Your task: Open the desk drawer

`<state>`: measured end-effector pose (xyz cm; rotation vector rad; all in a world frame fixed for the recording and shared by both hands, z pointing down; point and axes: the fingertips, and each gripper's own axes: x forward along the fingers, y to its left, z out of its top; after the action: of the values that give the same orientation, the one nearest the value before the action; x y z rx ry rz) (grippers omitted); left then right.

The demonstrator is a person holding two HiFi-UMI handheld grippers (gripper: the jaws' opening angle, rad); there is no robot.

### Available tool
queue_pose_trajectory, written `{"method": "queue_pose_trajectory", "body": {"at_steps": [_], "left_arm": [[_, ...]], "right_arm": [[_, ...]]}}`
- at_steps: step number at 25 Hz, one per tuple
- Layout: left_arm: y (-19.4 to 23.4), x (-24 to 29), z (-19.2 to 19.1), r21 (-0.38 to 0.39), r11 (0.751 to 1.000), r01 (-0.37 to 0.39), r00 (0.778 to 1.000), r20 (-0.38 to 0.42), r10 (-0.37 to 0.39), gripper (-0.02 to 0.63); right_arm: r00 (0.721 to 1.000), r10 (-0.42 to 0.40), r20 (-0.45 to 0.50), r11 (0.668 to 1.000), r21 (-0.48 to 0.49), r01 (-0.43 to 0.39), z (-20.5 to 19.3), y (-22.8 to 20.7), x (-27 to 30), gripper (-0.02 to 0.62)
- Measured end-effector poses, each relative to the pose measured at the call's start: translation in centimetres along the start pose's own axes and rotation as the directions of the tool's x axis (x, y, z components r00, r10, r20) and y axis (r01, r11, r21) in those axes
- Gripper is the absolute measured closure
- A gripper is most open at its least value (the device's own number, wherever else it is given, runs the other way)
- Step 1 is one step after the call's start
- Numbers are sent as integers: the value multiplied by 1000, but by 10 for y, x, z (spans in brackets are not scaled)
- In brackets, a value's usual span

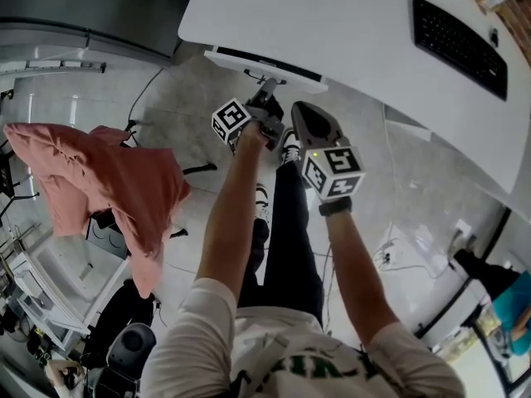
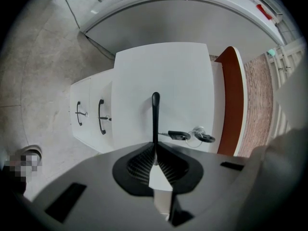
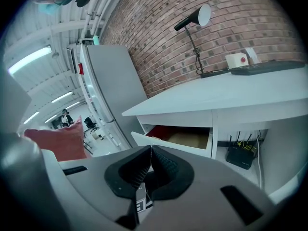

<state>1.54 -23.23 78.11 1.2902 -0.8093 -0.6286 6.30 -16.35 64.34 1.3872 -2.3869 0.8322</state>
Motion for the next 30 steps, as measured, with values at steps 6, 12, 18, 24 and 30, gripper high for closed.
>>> {"method": "queue_pose_trajectory", "body": {"at_steps": [6,12,18,24,30], "left_arm": [[4,-18,-6,-1,1000,-8,1000,-2,8,589],[8,-31,-10,-6,1000,-22,1000,-4,22,589],[11,-43,-15,-18,999,-50,999,-10,50,589],[14,-60,-20,-34,998,-53,999,-3,53,589],[17,-71,-21,-42,998,-55,998,3,55,589]], "right_arm": [[1000,16,-12,1000,3,-16,-8,12,-5,591],[999,30,-19,1000,6,-29,-12,22,-6,591],[1000,21,-14,1000,8,-21,-8,25,-9,591],[1000,17,-9,1000,7,-17,-9,27,-11,591],[1000,12,-18,1000,23,-12,-19,30,-13,591]]}}
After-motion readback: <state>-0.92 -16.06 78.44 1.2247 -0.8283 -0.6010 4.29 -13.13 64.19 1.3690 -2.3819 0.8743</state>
